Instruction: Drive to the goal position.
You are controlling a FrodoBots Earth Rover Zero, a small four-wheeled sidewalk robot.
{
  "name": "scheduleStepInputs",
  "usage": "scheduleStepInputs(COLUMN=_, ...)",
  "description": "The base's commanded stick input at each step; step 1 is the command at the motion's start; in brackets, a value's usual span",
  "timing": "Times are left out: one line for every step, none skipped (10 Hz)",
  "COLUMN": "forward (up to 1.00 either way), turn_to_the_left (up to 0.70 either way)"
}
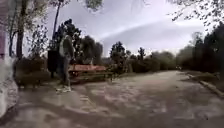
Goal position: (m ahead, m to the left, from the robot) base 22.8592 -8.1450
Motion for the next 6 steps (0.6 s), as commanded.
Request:
scheduleStepInputs(forward=0.0, turn_to_the_left=-0.7)
scheduleStepInputs(forward=0.0, turn_to_the_left=-0.7)
scheduleStepInputs(forward=0.0, turn_to_the_left=-0.7)
scheduleStepInputs(forward=0.0, turn_to_the_left=-0.7)
scheduleStepInputs(forward=0.0, turn_to_the_left=-0.7)
scheduleStepInputs(forward=0.0, turn_to_the_left=-0.7)
